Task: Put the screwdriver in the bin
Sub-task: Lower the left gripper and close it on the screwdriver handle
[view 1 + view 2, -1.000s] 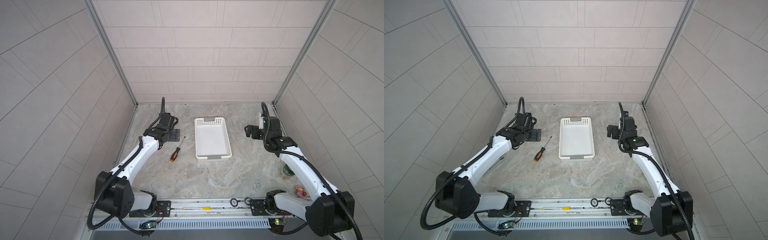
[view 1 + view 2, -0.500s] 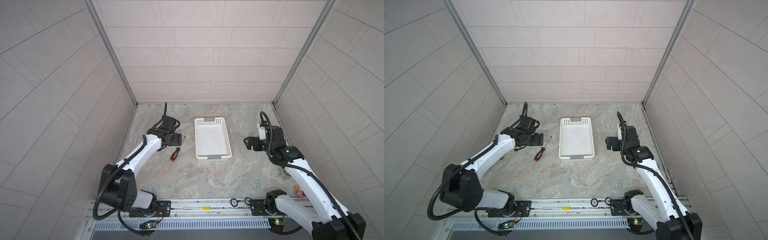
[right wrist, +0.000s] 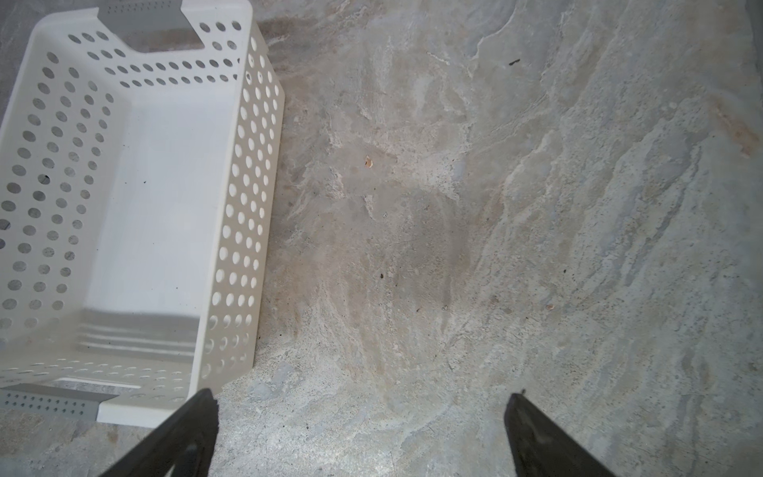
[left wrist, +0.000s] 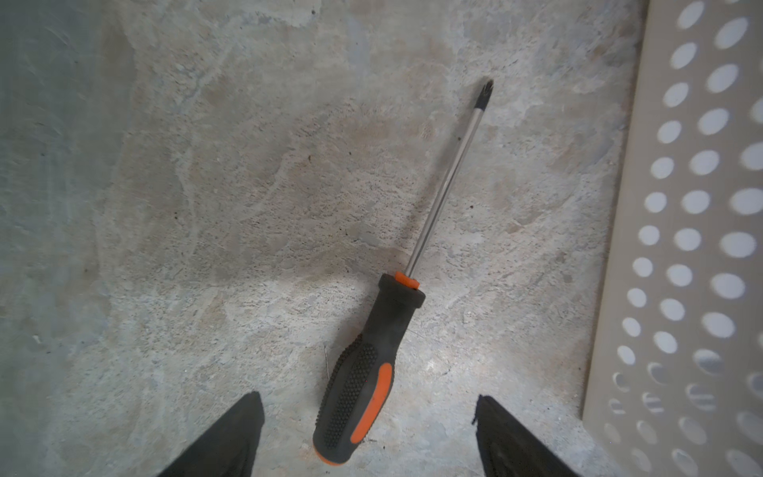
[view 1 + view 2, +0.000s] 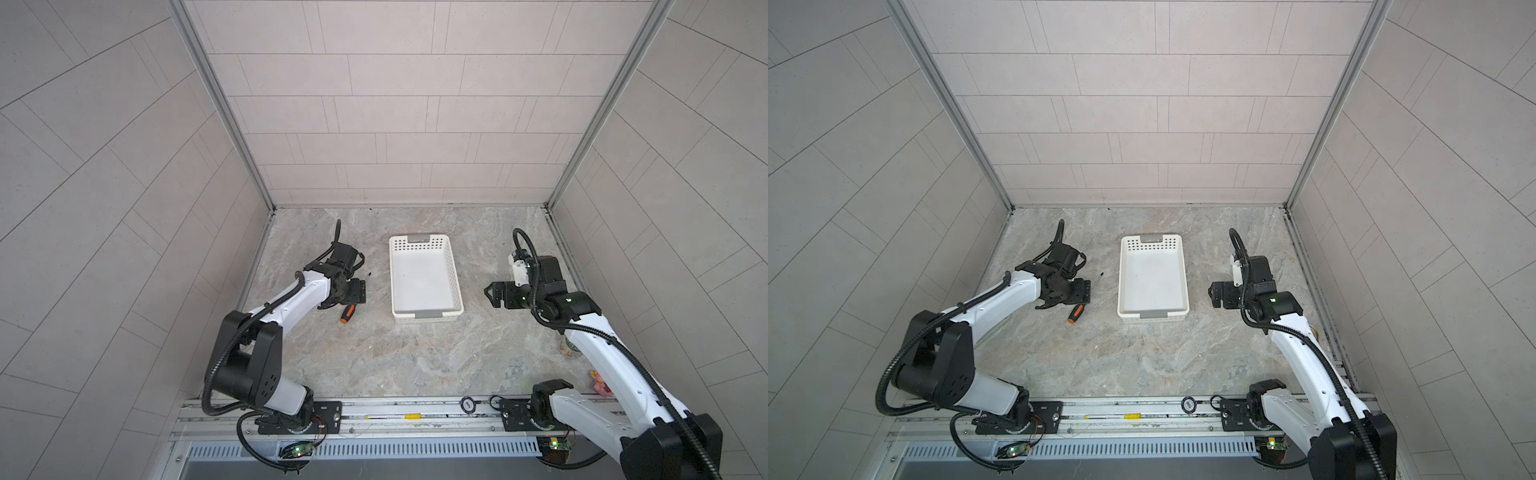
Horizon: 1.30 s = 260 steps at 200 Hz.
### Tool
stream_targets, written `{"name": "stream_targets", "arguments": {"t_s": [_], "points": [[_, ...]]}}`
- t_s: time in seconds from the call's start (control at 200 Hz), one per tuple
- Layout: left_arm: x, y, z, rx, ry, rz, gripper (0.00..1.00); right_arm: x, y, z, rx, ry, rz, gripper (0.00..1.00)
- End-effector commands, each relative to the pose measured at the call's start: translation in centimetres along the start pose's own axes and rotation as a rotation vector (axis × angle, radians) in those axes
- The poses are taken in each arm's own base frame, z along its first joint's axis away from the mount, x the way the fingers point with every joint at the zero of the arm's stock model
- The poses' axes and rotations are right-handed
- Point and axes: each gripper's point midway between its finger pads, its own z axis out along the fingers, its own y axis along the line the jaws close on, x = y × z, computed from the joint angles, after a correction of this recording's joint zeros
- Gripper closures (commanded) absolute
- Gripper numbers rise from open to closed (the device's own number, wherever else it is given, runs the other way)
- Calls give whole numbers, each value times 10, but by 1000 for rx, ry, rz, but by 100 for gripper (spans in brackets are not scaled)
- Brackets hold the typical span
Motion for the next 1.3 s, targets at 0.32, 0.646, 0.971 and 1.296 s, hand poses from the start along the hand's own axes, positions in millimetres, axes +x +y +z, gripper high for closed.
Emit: {"name": "stream_targets", "arguments": {"t_s": [0.32, 0.646, 0.971, 1.296], "points": [[17, -2, 39, -58, 32, 27, 26, -10, -7, 0, -38, -19, 75, 0], [12, 0, 38, -77, 17, 44, 51, -10, -10, 2, -39, 0, 92, 1], [18, 3, 51, -82, 33, 58, 52, -5, -4, 1, -75, 43, 70, 2], [15, -6, 57, -49, 35, 38, 63, 2, 4, -8, -117, 39, 70, 2]]}}
